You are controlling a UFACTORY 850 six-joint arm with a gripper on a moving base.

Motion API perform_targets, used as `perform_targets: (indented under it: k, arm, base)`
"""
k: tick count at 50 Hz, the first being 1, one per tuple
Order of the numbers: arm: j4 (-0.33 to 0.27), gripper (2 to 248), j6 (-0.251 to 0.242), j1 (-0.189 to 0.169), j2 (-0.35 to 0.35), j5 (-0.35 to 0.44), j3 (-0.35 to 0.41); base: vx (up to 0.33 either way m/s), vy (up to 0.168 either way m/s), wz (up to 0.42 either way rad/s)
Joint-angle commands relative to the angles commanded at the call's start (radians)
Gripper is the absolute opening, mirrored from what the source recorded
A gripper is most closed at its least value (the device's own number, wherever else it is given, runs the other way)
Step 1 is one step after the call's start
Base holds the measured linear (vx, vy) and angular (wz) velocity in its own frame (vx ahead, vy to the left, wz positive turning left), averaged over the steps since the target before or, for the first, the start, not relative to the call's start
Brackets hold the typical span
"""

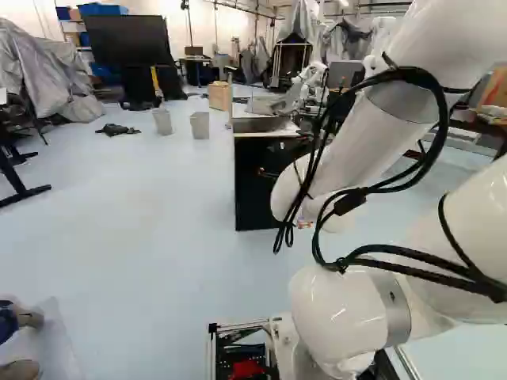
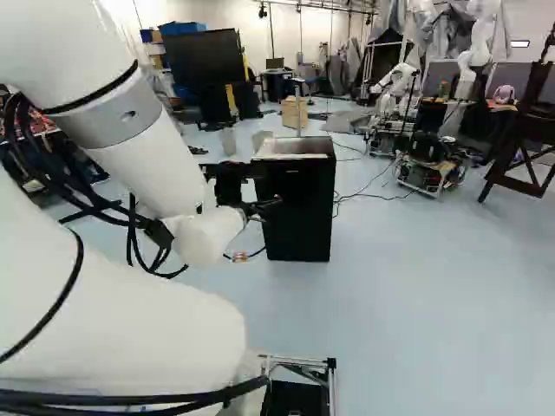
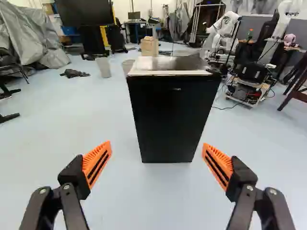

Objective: Grab a drink from the fridge

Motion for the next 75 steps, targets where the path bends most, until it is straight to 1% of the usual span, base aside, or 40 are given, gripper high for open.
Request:
perform_targets:
  k: [32,75]
  arm:
    - [0.0,247,0.0,0.0,0.0,0.0,0.0]
    - [0.0,247,0.0,0.0,0.0,0.0,0.0]
  base:
    - [0.003,0.003,0.004]
    - [0.065,0.016,-0.011]
